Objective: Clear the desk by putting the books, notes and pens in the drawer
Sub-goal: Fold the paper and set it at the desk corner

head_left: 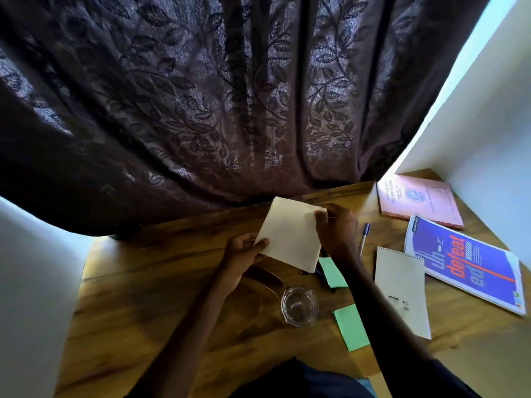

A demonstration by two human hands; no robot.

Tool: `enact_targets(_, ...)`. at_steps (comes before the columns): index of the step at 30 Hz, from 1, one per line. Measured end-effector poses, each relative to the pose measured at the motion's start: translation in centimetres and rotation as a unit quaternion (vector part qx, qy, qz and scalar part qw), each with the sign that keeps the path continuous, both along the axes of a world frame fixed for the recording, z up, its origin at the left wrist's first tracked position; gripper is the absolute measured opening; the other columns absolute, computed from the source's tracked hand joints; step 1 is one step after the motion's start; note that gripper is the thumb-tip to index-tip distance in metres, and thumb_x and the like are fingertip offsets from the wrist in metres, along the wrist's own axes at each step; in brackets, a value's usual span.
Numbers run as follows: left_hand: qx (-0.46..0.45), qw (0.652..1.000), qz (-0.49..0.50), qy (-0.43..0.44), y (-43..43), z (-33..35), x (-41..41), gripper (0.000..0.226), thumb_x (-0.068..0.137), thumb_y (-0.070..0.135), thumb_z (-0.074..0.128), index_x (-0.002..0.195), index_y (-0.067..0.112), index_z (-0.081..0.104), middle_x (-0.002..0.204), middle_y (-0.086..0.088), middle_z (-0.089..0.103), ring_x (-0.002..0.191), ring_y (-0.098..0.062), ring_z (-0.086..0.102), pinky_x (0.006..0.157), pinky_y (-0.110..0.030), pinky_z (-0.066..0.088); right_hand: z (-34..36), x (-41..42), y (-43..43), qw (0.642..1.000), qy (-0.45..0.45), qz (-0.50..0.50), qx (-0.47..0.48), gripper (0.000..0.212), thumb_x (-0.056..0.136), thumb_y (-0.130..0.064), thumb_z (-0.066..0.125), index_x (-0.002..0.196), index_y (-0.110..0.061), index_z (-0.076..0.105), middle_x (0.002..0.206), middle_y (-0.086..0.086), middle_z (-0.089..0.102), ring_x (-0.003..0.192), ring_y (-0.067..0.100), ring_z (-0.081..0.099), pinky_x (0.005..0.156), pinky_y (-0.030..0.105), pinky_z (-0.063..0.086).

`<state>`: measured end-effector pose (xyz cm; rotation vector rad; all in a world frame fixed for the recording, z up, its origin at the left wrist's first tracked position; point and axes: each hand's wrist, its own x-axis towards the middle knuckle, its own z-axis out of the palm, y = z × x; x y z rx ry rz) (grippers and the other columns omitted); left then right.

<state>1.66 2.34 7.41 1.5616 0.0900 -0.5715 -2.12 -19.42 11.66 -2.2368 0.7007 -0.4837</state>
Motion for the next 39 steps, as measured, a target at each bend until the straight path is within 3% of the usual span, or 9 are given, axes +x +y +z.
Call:
enact_targets(7, 0.125, 0.991, -0.012, -0.044, -0.5, 0.3, -1.4, 0.035, 0.092, 0.012, 0.072, 0.125, 0.006, 0.063, 0.115, -0.006, 0.068, 0.089, -0.014, 0.067, 0.07, -0.026, 0.063, -0.6, -1.7, 0.1, 0.996, 0.017, 0.013, -0.089, 0.015, 0.092, -0.01, 0.065, 0.095, -0.009, 0.079, 0.087, 0.007, 0.075, 0.063, 0.013, 0.057, 0.05, 0.011, 0.031)
enact_targets(10, 0.16, 0.985, 0.003, -0.064, -1.1, 0.7, -1.9, 0.04, 0.09, 0.013, 0.074, 0.128, 0.005, 0.064, 0.119, -0.011, 0.069, 0.088, -0.018, 0.07, 0.07, -0.031, 0.064, -0.8, -2.0, 0.8, 0.995, 0.026, 0.036, -0.093, 0.016, 0.093, -0.019, 0.067, 0.103, -0.014, 0.078, 0.096, 0.002, 0.078, 0.068, 0.009, 0.066, 0.053, 0.008, 0.036)
enact_targets(14, 0.178, 0.981, 0.016, -0.072, -2.0, 1.0, -2.4, 0.037, 0.088, 0.015, 0.077, 0.123, 0.004, 0.068, 0.112, -0.011, 0.074, 0.072, -0.006, 0.069, 0.064, -0.025, 0.063, -1.2, -3.0, 2.8, 0.993, 0.034, 0.076, -0.086, 0.014, 0.091, -0.025, 0.07, 0.101, -0.019, 0.077, 0.097, -0.004, 0.078, 0.07, 0.005, 0.069, 0.054, 0.016, 0.052)
enact_targets(18, 0.145, 0.988, 0.014, -0.045, -2.6, 1.4, -3.1, 0.032, 0.085, 0.013, 0.079, 0.115, 0.003, 0.071, 0.1, -0.009, 0.076, 0.07, -0.009, 0.072, 0.07, -0.032, 0.065, -1.9, -3.8, 4.5, 0.99, 0.026, 0.12, -0.065, 0.013, 0.087, -0.023, 0.076, 0.099, -0.019, 0.077, 0.096, -0.004, 0.078, 0.068, -0.003, 0.064, 0.053, 0.007, 0.043)
enact_targets(23, 0.112, 0.993, 0.024, -0.027, -2.9, 2.1, -3.5, 0.029, 0.081, 0.018, 0.083, 0.108, 0.011, 0.073, 0.079, 0.009, 0.072, 0.071, -0.012, 0.076, 0.074, -0.039, 0.065, -2.6, -4.2, 4.7, 0.986, 0.001, 0.162, -0.028, 0.018, 0.083, -0.029, 0.081, 0.098, -0.02, 0.079, 0.093, -0.006, 0.078, 0.073, 0.0, 0.071, 0.059, 0.02, 0.059)
enact_targets(25, 0.107, 0.994, 0.029, -0.024, -2.9, 2.3, -3.5, 0.028, 0.081, 0.019, 0.083, 0.107, 0.012, 0.074, 0.075, 0.013, 0.07, 0.07, -0.009, 0.076, 0.074, -0.038, 0.065, -2.7, -4.3, 4.7, 0.984, 0.001, 0.176, -0.036, 0.021, 0.083, -0.034, 0.08, 0.098, -0.02, 0.079, 0.094, -0.008, 0.078, 0.073, -0.001, 0.071, 0.059, 0.017, 0.058)
enact_targets(29, 0.083, 0.995, 0.041, -0.026, -3.0, 2.5, -3.6, 0.026, 0.081, 0.021, 0.083, 0.105, 0.014, 0.075, 0.083, 0.01, 0.074, 0.073, -0.008, 0.076, 0.073, -0.035, 0.065, -2.9, -4.3, 4.9, 0.978, 0.0, 0.204, -0.038, 0.024, 0.087, -0.041, 0.075, 0.102, -0.023, 0.079, 0.1, -0.01, 0.078, 0.077, -0.002, 0.07, 0.058, 0.012, 0.055)
enact_targets(33, 0.061, 0.997, 0.046, 0.008, -3.0, 2.6, -3.3, 0.011, 0.088, 0.017, 0.076, 0.099, 0.018, 0.077, 0.102, -0.004, 0.077, 0.085, -0.015, 0.077, 0.075, -0.033, 0.064, -2.9, -4.3, 4.9, 0.976, 0.013, 0.212, -0.049, 0.021, 0.086, -0.029, 0.077, 0.106, -0.023, 0.078, 0.103, -0.007, 0.078, 0.081, 0.003, 0.073, 0.063, 0.022, 0.06)
enact_targets(39, 0.008, 0.998, -0.005, 0.056, -2.4, 3.8, -3.1, 0.015, 0.093, 0.007, 0.069, 0.105, 0.013, 0.076, 0.099, -0.005, 0.078, 0.086, -0.015, 0.077, 0.075, -0.025, 0.062, -3.1, -4.4, 4.8, 0.974, 0.007, 0.216, -0.064, 0.015, 0.084, -0.026, 0.08, 0.099, -0.023, 0.08, 0.103, -0.009, 0.078, 0.083, 0.002, 0.073, 0.063, 0.023, 0.061)
